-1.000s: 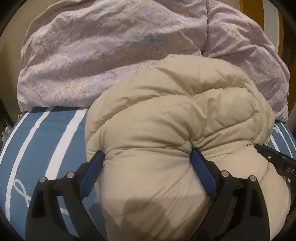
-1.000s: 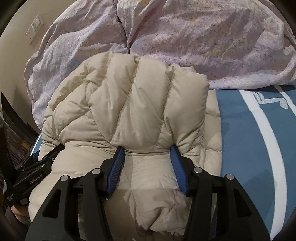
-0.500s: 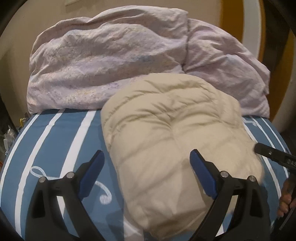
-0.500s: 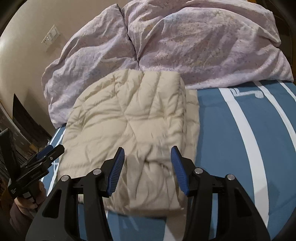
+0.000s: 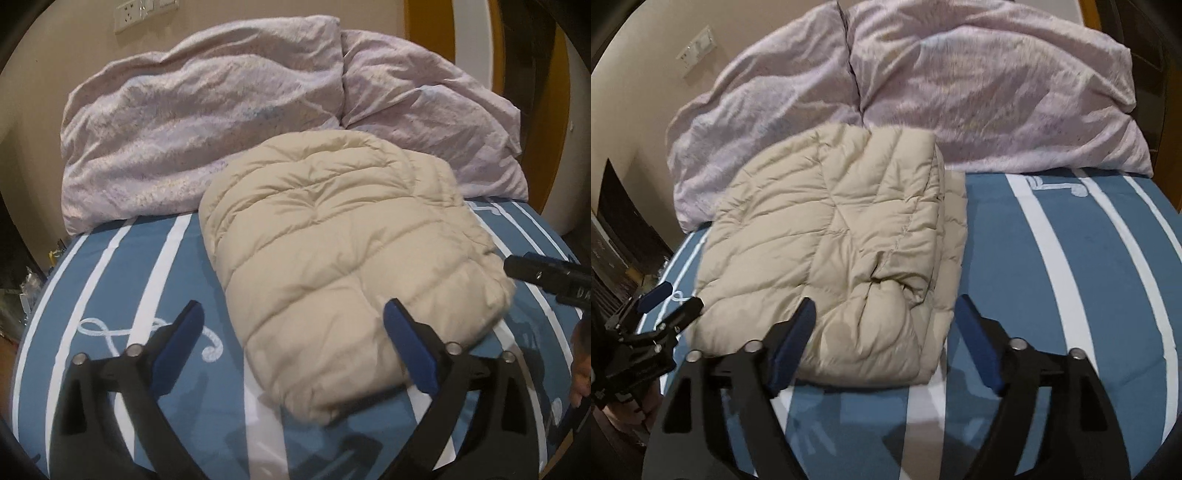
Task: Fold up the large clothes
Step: 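Lift both open grippers away from the folded jacket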
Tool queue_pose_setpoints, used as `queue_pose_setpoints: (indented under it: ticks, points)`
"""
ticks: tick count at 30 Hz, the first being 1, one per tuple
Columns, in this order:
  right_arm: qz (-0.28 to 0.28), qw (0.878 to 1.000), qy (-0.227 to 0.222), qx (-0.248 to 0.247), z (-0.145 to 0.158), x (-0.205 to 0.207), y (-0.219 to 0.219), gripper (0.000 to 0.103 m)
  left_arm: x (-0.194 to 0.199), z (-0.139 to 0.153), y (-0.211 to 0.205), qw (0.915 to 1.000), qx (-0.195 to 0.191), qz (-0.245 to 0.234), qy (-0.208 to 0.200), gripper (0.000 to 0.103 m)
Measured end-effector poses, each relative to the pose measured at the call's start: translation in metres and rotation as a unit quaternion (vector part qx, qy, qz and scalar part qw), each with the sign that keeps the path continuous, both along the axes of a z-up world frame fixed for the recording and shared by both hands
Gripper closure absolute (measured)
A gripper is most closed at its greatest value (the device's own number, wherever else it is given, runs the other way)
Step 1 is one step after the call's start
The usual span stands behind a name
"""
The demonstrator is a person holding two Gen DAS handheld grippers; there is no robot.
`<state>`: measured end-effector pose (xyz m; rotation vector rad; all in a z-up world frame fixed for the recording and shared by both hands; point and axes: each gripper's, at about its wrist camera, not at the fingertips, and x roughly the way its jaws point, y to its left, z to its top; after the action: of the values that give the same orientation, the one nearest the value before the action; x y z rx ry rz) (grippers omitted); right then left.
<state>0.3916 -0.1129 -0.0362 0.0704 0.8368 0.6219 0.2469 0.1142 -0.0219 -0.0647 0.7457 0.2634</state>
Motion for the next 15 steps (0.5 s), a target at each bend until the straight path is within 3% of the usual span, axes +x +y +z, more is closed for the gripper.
queue_pose_setpoints:
  ticks: [2,6,10,15]
  points:
    - [-0.001,1.0,0.001,0.002,0.005,-0.008,-0.006,0.009,-0.01,0.002,-0.005,1.0,-0.004,-0.001,-0.001,0.002]
    - [-0.017,1.0,-0.01,-0.02,0.012,-0.026,-0.013,0.002,-0.028,0.004,-0.01,0.9994,-0.035,0.001,0.005,0.002]
    - [-0.042,0.997,-0.03,-0.057,0.016,-0.046,-0.018,0.001,-0.046,0.003,-0.013,0.9982,-0.06,0.007,0.004,0.002]
    - [-0.038,0.998,-0.019,-0.039,0.014,-0.065,-0.025,0.001,-0.067,0.0,-0.016,0.9963,-0.083,0.021,0.006,0.002]
